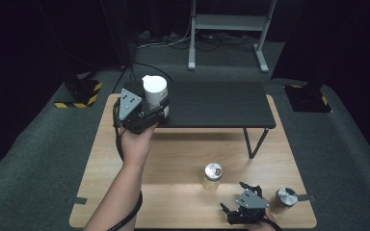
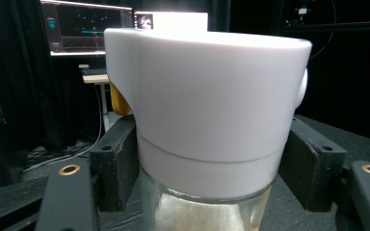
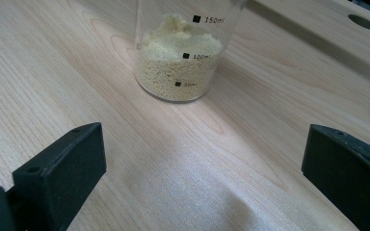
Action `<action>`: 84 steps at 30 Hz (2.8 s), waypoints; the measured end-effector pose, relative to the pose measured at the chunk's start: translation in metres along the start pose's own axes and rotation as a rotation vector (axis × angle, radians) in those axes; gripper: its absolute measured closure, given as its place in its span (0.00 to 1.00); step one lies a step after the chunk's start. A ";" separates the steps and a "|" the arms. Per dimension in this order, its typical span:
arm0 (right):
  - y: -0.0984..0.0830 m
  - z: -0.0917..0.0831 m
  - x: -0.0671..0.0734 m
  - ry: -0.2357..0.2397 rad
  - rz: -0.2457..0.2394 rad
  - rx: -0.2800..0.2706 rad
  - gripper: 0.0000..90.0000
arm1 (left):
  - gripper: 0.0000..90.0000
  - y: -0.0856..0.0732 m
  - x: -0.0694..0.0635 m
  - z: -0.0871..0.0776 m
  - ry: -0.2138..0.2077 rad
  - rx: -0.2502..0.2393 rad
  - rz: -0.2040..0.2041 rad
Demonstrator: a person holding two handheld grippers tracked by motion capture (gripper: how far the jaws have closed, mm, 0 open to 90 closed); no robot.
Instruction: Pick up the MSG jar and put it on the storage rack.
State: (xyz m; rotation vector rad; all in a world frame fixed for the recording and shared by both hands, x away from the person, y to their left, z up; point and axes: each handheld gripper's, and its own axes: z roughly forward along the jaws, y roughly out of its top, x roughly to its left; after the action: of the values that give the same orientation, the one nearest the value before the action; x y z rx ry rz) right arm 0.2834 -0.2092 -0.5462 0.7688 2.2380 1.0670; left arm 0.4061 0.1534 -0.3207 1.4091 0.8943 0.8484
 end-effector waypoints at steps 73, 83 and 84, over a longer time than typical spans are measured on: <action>0.000 0.000 0.000 0.007 -0.002 -0.004 0.01 | 0.33 -0.014 0.006 0.016 0.020 0.023 -0.028; 0.000 0.000 0.001 0.006 -0.002 -0.004 0.01 | 0.33 -0.014 0.008 0.017 0.007 0.029 -0.038; 0.000 0.000 0.001 0.006 -0.003 -0.005 0.01 | 0.33 -0.014 0.008 0.017 0.006 0.029 -0.043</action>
State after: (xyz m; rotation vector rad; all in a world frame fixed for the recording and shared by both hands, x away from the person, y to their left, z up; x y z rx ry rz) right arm 0.2826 -0.2091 -0.5462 0.7615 2.2399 1.0738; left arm 0.4248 0.1532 -0.3354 1.4085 0.9415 0.8105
